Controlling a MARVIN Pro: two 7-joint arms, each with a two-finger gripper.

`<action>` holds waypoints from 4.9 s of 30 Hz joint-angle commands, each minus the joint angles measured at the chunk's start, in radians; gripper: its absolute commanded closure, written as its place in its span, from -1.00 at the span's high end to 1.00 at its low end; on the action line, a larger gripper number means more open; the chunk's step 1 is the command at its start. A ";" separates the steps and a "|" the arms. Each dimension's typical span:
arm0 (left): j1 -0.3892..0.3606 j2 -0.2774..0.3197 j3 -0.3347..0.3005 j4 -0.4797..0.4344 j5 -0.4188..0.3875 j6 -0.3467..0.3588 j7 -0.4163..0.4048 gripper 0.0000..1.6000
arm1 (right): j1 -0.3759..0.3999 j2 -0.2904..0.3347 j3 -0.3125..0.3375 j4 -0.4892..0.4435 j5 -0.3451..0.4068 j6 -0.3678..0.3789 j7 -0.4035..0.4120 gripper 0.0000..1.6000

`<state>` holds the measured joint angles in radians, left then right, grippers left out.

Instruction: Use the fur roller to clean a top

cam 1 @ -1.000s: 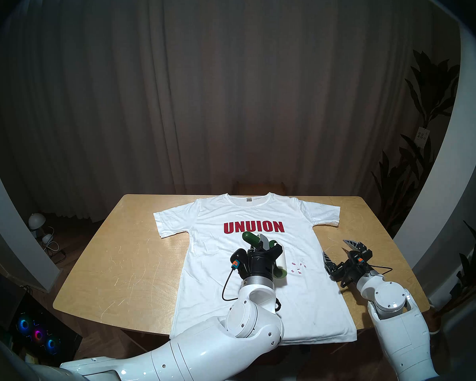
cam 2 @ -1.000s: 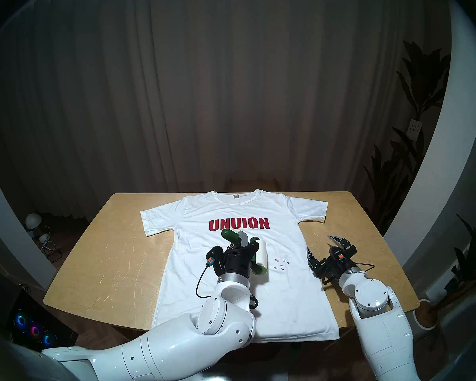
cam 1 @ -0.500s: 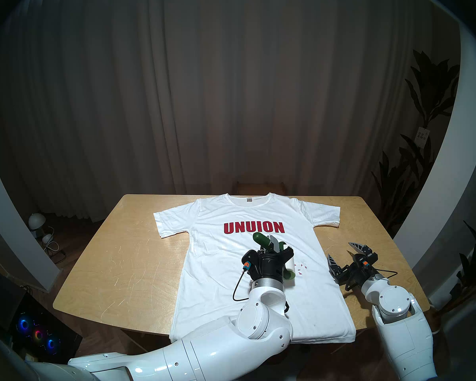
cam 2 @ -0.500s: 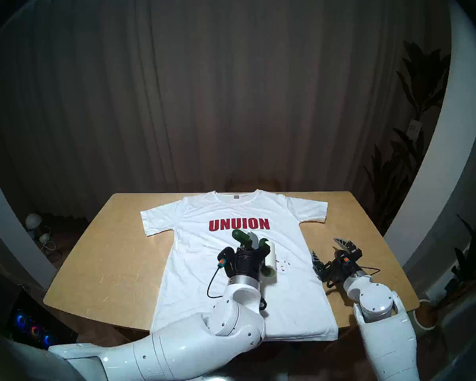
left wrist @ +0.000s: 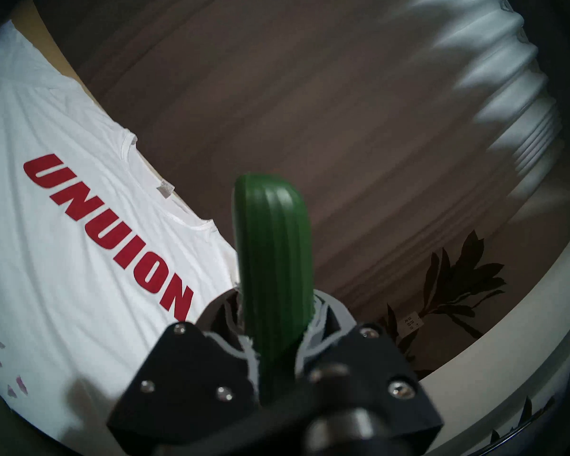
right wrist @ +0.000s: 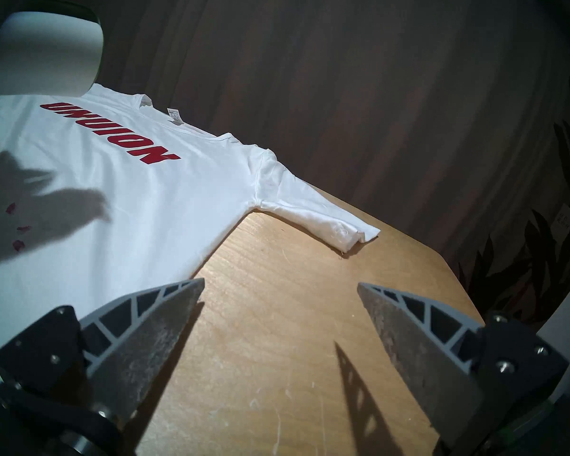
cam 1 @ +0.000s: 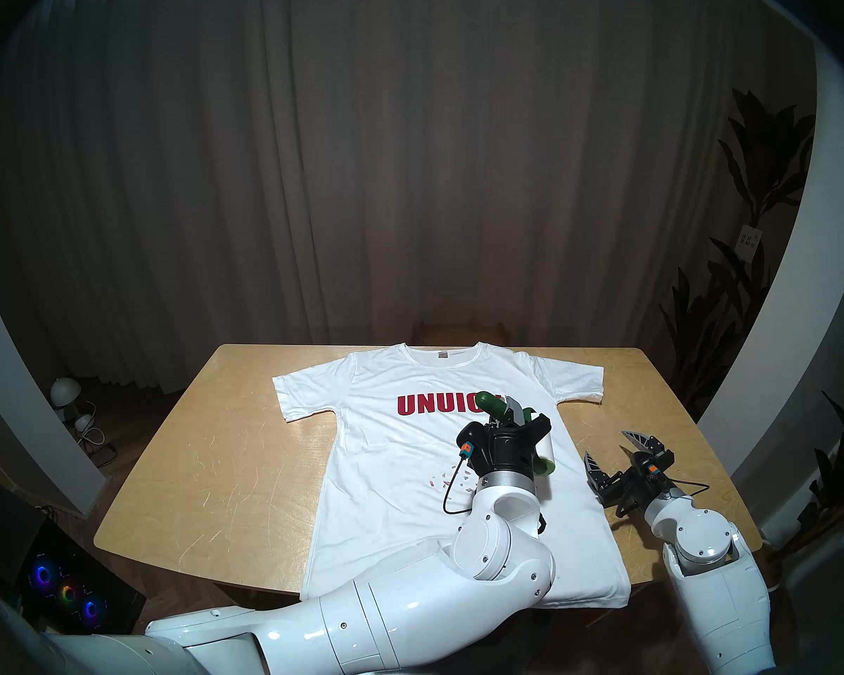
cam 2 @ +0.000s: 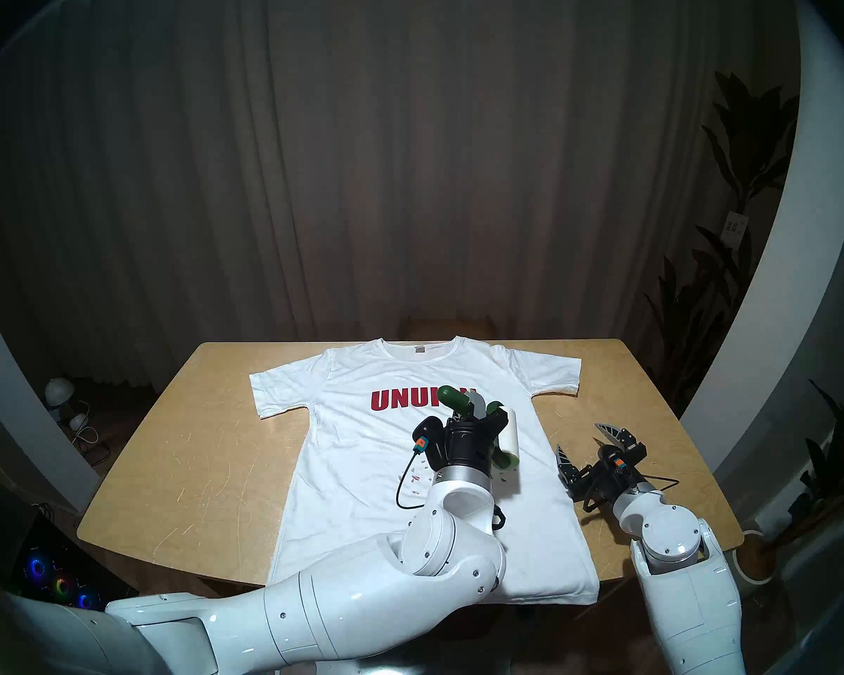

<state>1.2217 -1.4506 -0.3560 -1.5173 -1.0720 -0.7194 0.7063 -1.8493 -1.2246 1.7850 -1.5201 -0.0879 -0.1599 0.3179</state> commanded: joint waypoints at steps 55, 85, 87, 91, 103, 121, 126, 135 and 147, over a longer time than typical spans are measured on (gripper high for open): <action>-0.205 -0.185 0.280 0.329 -0.167 -0.241 -0.027 -1.00 | 0.040 0.014 -0.006 0.014 -0.037 0.030 0.028 1.00; -0.164 -0.154 0.259 0.381 -0.191 -0.241 -0.138 -1.00 | 0.050 -0.001 -0.027 0.032 -0.042 0.099 0.021 1.00; -0.158 -0.154 0.249 0.384 -0.193 -0.241 -0.145 -1.00 | 0.051 0.000 -0.028 0.035 -0.042 0.101 0.023 1.00; -0.159 -0.139 0.236 0.383 -0.193 -0.241 -0.155 -1.00 | 0.052 0.002 -0.029 0.045 -0.042 0.098 0.024 1.00; -0.138 -0.098 0.217 0.339 -0.218 -0.241 -0.163 -1.00 | 0.061 0.012 -0.025 0.087 -0.040 0.082 0.028 1.00; -0.119 -0.086 0.204 0.372 -0.246 -0.241 -0.143 -1.00 | 0.110 0.019 -0.060 0.123 -0.041 0.106 0.044 1.00; -0.115 -0.068 0.186 0.365 -0.258 -0.241 -0.134 -1.00 | 0.112 0.024 -0.070 0.144 -0.048 0.101 0.042 1.00; -0.103 -0.022 0.162 0.320 -0.274 -0.241 -0.126 -1.00 | 0.091 0.036 -0.071 0.134 -0.047 0.112 0.049 1.00; -0.082 0.045 0.138 0.284 -0.287 -0.241 -0.102 -1.00 | 0.073 0.041 -0.078 0.141 -0.044 0.107 0.056 1.00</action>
<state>1.1251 -1.4644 -0.2049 -1.2332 -1.3548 -0.9620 0.5858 -1.7118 -1.1838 1.7249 -1.4320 -0.1107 -0.0796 0.3632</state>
